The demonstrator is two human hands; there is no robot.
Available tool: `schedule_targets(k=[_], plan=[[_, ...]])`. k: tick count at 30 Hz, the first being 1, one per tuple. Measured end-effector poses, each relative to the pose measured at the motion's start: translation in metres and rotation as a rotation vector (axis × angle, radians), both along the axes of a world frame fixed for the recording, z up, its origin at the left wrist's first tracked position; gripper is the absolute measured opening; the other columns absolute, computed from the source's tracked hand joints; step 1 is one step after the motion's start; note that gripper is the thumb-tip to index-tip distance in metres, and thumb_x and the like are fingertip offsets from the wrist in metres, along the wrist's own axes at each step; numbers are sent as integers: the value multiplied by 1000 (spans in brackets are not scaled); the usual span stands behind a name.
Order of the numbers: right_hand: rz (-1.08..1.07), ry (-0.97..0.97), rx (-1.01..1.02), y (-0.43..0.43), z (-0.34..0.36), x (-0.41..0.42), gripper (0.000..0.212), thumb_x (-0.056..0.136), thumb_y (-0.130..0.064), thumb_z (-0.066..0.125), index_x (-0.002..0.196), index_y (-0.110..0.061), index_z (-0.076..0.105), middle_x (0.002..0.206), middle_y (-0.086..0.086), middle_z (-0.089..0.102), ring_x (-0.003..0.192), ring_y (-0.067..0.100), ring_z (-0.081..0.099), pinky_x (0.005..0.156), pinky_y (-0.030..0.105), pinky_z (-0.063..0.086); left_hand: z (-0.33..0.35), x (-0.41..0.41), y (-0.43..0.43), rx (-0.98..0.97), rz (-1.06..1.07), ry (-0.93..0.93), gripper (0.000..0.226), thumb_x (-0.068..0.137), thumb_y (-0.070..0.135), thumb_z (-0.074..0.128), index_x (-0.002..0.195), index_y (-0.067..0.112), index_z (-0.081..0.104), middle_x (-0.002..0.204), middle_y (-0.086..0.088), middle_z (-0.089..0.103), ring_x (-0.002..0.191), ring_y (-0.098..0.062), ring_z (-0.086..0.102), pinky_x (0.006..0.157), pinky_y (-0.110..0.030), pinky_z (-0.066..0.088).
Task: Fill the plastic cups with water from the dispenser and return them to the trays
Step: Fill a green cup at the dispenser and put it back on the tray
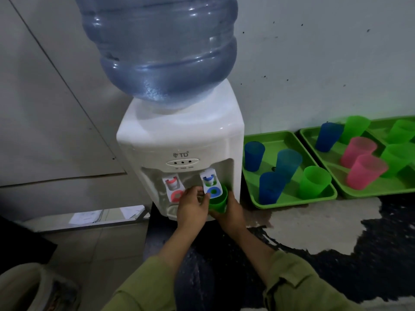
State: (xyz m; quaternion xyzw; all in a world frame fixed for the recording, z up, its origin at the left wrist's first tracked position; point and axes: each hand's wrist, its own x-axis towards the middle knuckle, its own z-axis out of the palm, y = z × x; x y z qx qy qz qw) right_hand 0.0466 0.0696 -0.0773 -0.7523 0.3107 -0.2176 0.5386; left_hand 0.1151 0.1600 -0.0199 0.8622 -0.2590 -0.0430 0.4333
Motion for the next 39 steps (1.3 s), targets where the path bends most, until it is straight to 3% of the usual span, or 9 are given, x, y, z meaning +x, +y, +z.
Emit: schedule_targets(k=[4,11,17,19,21,24,26,30,39], plan=[[6,19,-8,-2,-2,0,60,65,-26,82,116,-22,50,112,-3,65,97,8,58,81,21,45,0,2,-5,52,66,53,13,88,26,61,90,13,60,89,-1,69,78,-15,61,68,-25,45],[22,6,-9,-2,-1,-3,64,66,-22,82,120,-23,48,110,-6,63,101,12,59,86,25,48,4,9,-6,146,27,133,8,88,21,60,90,15,55,93,-3,66,87,-23,61,80,-34,50],[20,-9,-6,0,3,-5,64,65,-20,82,115,-33,45,103,-15,58,94,2,56,77,14,41,5,0,7,-5,-40,183,5,86,16,58,86,18,53,80,6,61,77,-15,59,70,-25,46],[19,-18,8,0,2,-4,65,65,-17,82,111,-39,41,104,-15,59,95,3,57,80,16,43,7,-2,8,-44,-51,204,5,86,14,56,86,17,54,81,5,61,76,-13,59,67,-24,46],[20,-12,8,0,1,-4,65,65,-16,82,110,-38,41,105,-13,60,96,5,57,81,19,45,8,-3,8,-82,-46,220,8,86,13,56,82,19,53,77,7,60,71,-9,56,59,-13,41],[22,13,-11,-1,-1,-3,65,66,-19,82,119,-29,46,111,-6,64,99,9,59,84,24,47,12,-5,9,-139,-27,253,20,86,13,55,71,24,51,66,9,56,60,-5,50,48,-7,35],[20,29,-36,-1,-3,-3,69,66,-21,82,125,-23,46,116,-2,64,102,11,58,86,25,47,17,-5,9,-220,1,319,23,87,13,53,66,22,51,62,6,55,58,-9,49,55,-15,40],[10,51,-97,-1,-4,-2,76,66,-24,82,131,-17,44,120,2,63,106,15,58,84,19,41,30,0,5,-323,46,404,23,84,20,50,62,16,51,67,-6,59,73,-25,58,72,-44,47],[0,43,-85,-1,-2,-3,76,66,-22,82,132,-17,44,121,2,62,105,12,57,84,18,40,32,0,4,-285,49,411,25,89,16,46,66,18,55,66,0,62,77,-28,62,79,-46,50]])
